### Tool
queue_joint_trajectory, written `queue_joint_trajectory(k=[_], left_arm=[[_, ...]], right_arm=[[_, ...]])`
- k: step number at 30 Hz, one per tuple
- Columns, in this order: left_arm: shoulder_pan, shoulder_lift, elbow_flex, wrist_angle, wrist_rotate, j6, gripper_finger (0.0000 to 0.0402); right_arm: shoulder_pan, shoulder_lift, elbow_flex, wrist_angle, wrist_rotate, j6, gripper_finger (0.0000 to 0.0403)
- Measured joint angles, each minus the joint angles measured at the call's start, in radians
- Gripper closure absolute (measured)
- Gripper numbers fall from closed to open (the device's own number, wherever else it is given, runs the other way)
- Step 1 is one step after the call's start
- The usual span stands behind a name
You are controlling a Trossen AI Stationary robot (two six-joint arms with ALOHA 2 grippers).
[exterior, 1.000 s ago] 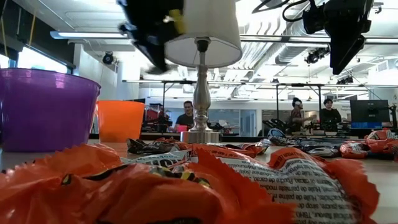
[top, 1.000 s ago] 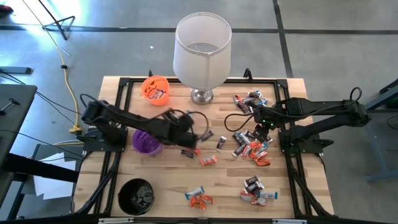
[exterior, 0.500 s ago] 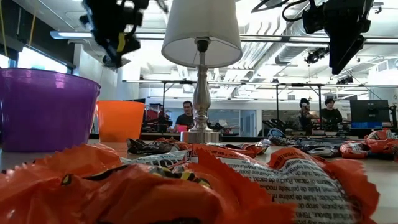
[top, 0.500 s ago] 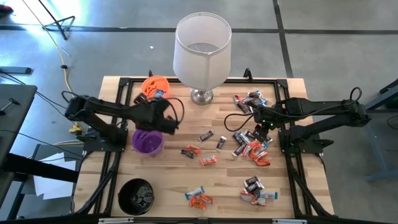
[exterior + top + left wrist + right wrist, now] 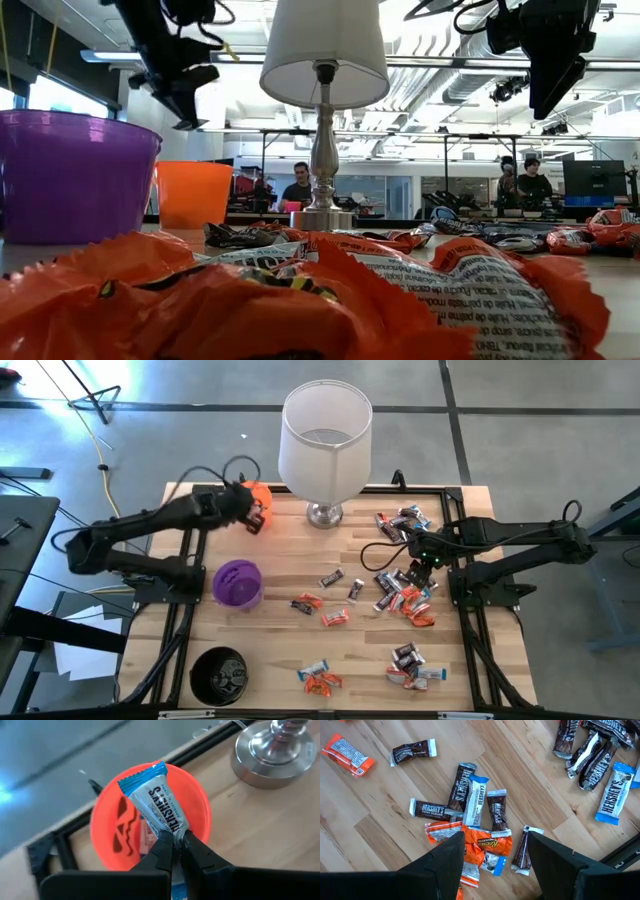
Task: Sort candy
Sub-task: Put the white chocolate into the orange bucket, then put the brown chocolate into the purple bucket
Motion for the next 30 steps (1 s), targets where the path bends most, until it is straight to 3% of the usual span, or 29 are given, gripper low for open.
queue_joint_trajectory(k=[4, 8, 18, 26, 30], left_arm=[[0.133, 0.006, -0.001, 0.037, 0.173, 0.07, 0.0401], [0.195, 0.013, -0.001, 0.041, 0.245, 0.066, 0.0392], [0.244, 0.013, -0.001, 0.102, 0.252, 0.094, 0.0304], [0.29, 0.013, -0.001, 0.099, 0.254, 0.086, 0.0304], [0.253, 0.012, -0.005, 0.072, 0.447, 0.032, 0.031]], right_arm=[[0.0, 0.0, 0.0, 0.0, 0.0, 0.0, 0.0192], [0.0, 0.0, 0.0, 0.0, 0.0, 0.0, 0.0192], [0.0, 0.0, 0.0, 0.0, 0.0, 0.0, 0.0192], [0.0, 0.0, 0.0, 0.0, 0.0, 0.0, 0.0192], [0.0, 0.0, 0.0, 0.0, 0.0, 0.0, 0.0192]])
